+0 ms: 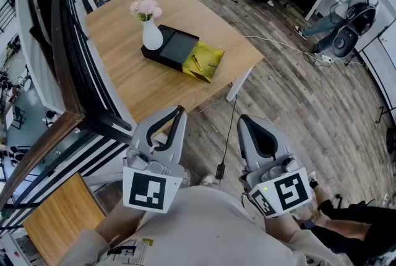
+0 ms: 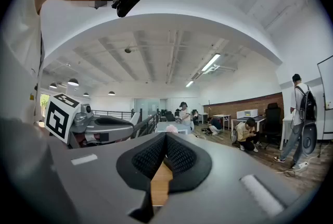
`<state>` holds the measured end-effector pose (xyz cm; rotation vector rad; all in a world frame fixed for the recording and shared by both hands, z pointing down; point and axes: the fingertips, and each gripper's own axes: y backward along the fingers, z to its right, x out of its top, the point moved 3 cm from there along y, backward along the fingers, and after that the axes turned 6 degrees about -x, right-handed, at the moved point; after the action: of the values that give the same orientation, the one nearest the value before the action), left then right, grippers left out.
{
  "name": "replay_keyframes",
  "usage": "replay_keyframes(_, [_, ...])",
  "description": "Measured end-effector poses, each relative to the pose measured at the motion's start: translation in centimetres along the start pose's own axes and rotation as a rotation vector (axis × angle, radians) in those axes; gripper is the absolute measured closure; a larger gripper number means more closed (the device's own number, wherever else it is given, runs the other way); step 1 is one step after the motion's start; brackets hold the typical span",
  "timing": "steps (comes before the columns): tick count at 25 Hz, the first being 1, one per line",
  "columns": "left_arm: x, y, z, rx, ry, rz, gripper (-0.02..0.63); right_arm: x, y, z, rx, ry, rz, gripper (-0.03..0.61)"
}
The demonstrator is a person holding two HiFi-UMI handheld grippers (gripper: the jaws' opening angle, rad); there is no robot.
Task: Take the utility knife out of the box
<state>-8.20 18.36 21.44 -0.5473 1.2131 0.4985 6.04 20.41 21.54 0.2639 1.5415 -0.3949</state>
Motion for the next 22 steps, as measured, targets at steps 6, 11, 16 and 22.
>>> replay_keyframes(6, [-0.7,0.3,0.7,0.005,0.011,-0.013,0.611,-0.5,0.7,0.3,-0.011,0.021,-0.001,0.577])
replay_keyframes(11, [-0.7,0.4,1.1,0.010,0.027,-0.016,0.611,-0.5,1.0,0.2,-0.011,0.001,0.008,0.577])
replay_keyframes(16, [-1.0,0.4,1.5,0.011,0.025,-0.024,0.611,-1.0,1.0,0.5,-0.014,0.002,-0.003,0.577])
replay_keyframes(22, [-1.4,0.4,1.5,0.028,0.039,-0.028,0.611,-2.0,0.4,0.8,-0.006,0.005,-0.026,0.577])
